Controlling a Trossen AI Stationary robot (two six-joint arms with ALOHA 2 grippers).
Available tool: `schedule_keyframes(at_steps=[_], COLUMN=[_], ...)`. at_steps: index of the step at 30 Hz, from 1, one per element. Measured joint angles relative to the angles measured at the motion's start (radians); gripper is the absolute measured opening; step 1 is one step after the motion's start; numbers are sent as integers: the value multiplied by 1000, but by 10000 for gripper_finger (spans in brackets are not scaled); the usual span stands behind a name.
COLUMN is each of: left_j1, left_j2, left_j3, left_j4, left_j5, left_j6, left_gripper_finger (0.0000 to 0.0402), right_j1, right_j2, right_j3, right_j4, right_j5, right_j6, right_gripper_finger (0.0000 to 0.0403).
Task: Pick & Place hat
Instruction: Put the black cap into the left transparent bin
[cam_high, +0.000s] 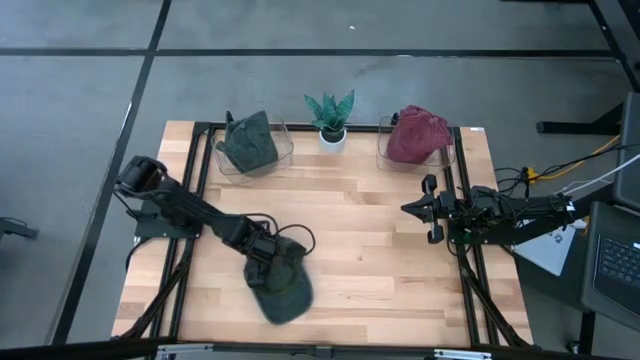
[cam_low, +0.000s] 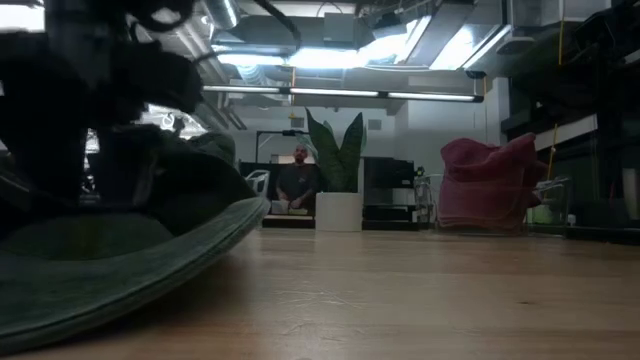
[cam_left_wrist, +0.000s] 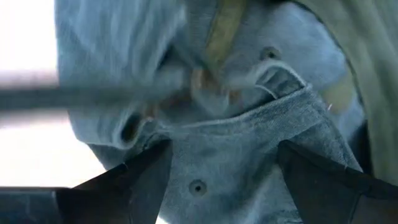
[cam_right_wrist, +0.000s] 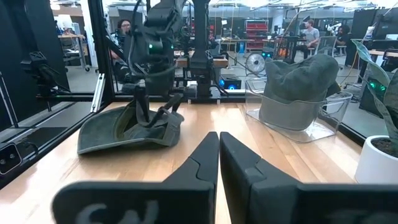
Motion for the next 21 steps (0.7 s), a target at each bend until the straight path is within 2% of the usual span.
schedule_keyframes(at_steps=[11,15,21], left_j1=[39,40,42], left_j2=[128,138,141], left_j3=[6,6,4], left_j4=[181,189,186], left_j5=[-13,-21,-68], left_j6=[28,38,38], left_gripper_finger=[271,235,148], right_j1=[0,0,0], right_j2=[0,0,0], right_j3=[0,0,0], right_j4=[0,0,0], right_j5=[0,0,0], right_j6=[0,0,0], right_gripper_finger=[16,16,16])
